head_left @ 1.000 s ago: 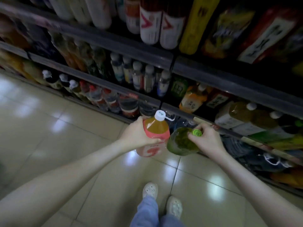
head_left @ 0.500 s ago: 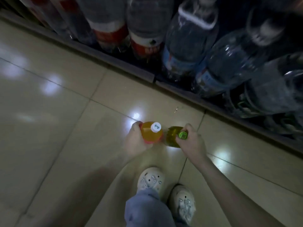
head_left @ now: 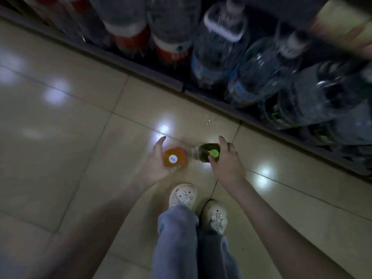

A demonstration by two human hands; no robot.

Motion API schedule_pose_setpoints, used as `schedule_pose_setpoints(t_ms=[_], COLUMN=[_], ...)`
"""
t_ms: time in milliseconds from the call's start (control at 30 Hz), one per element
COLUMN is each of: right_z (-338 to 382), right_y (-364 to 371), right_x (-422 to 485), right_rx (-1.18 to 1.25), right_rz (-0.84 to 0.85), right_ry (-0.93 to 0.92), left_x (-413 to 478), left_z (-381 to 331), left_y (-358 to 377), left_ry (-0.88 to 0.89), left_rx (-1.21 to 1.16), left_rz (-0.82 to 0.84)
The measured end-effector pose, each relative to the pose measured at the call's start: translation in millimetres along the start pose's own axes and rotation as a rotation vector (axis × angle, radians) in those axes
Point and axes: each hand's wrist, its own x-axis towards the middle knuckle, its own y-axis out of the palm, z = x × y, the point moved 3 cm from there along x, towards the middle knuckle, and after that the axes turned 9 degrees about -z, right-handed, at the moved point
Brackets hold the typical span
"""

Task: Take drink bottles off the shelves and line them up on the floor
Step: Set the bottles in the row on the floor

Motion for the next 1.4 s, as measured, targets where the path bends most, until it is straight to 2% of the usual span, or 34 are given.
schedule_pose_setpoints(t_ms=[233, 433, 600, 833, 933, 1100, 1267, 1400], right_z=[99.5, 128.1, 92.7, -30.6, -86.8, -168.4, -206.9, -210.3], right_y=[-264.2, -469.7, -586.9, -675.6, -697.1, -718.1, -747.9, -769.1], right_x=[-109.3, -179.5, -216.2, -239.1, -236.7, -221.8, -204.9, -182.0], right_rx=[0.25, 0.224, 0.285, 0.319, 0.271, 0.167, 0.026, 0.178], right_rz=[-0.193, -0.442, -0.681, -0.906, -0.931, -0.832, -0.878, -0.776], right_ry=[-0.1, -0.219, -0.241, -0.187, -0.145, -0.065, -0.064, -0.153], left_x=[-127.0, -232.3, -292.9, -357.9, -362.4, -354.9, -331.4, -337.4], left_z=[-225.4, -418.5, -543.5, -676.0, -713.3, -762.5, -798.9, -806.7], left_y=[-160.3, -246.6, -252.0, -186.9, -141.6, -88.4, -70.4, -75.1], left_ry=[0.288, 0.681, 0.972, 1.261, 1.282, 1.203, 1.07, 1.032], left_rx=[0.02, 0.109, 0.099, 0.185, 0.278, 0.429, 0.473, 0.494], left_rz=[0.05, 0.021, -0.02, -0.161, -0.215, -0.338, -0.327, -0.298])
